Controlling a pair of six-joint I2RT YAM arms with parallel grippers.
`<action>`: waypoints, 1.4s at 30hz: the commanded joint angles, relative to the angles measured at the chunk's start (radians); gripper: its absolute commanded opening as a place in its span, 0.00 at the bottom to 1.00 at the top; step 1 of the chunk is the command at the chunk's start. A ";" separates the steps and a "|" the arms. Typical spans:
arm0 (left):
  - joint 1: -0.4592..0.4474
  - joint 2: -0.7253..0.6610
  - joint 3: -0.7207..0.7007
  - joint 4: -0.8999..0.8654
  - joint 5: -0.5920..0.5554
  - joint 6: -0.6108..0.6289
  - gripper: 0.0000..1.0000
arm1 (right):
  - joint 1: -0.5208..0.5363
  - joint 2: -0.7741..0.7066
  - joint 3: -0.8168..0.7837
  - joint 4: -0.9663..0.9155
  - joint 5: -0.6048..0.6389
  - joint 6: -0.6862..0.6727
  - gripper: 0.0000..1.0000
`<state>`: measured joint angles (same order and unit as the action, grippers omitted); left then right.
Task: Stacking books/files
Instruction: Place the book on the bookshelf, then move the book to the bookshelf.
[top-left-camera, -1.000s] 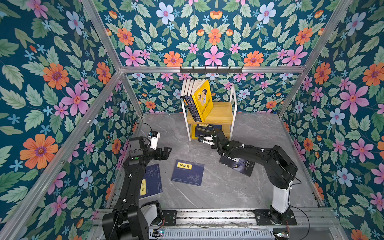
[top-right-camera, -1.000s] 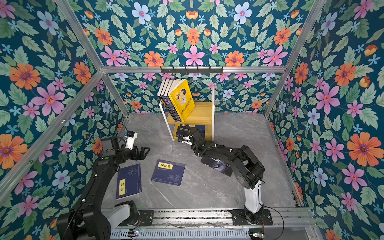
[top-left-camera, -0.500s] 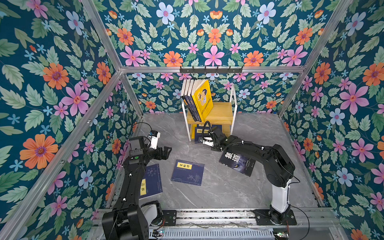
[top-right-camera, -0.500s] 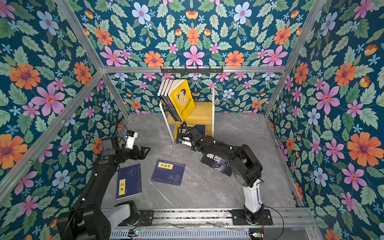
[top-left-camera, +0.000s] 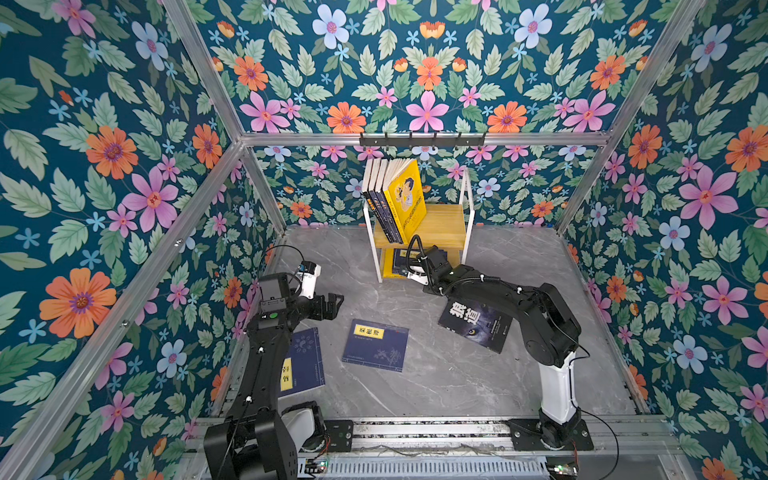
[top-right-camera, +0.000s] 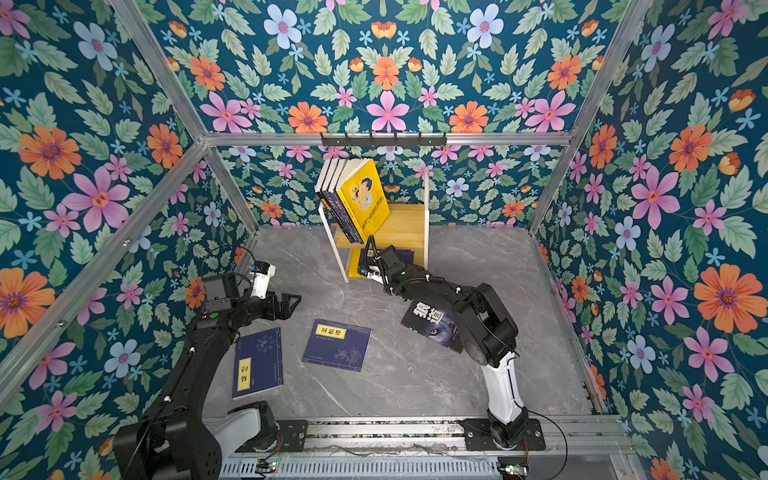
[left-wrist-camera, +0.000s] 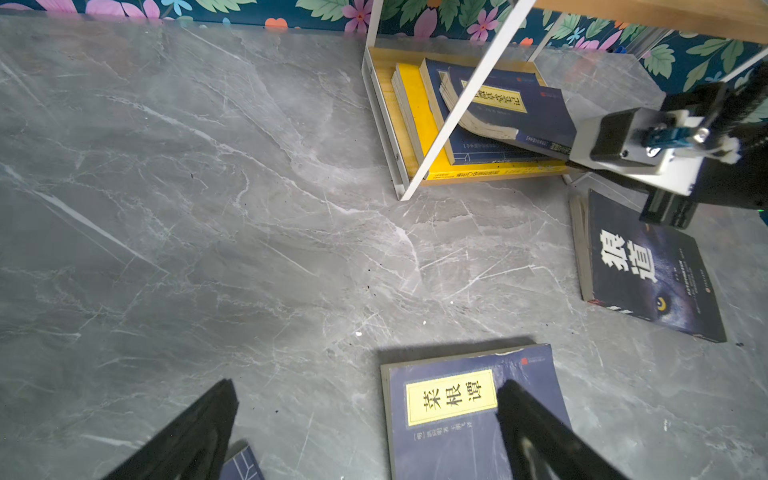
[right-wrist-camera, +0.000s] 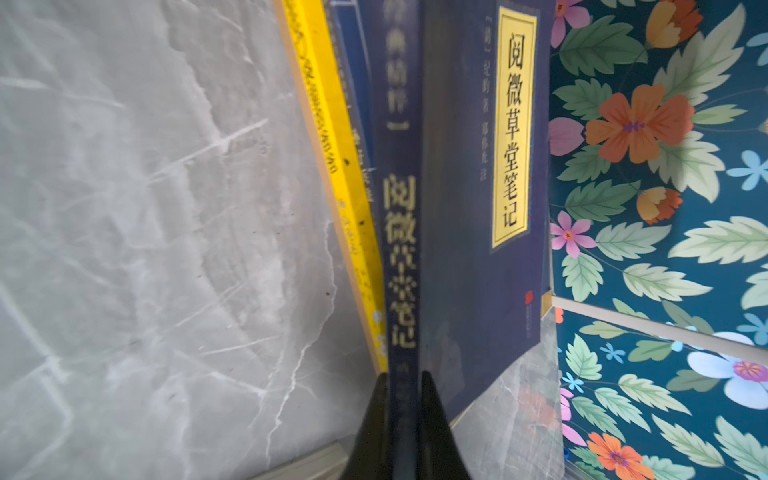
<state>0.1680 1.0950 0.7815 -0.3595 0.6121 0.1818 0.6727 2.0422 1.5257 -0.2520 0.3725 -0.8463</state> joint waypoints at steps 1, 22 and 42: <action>0.001 0.000 0.006 0.007 0.008 -0.002 1.00 | 0.001 0.015 0.029 0.006 -0.007 -0.024 0.08; 0.001 -0.007 0.002 0.006 0.015 -0.002 1.00 | 0.002 -0.007 0.130 -0.254 -0.255 0.018 0.73; 0.001 -0.002 0.005 0.004 0.028 -0.011 1.00 | -0.045 0.124 0.312 -0.348 -0.308 0.053 0.47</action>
<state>0.1680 1.0901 0.7803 -0.3637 0.6285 0.1814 0.6292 2.1609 1.8263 -0.5804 0.0608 -0.7921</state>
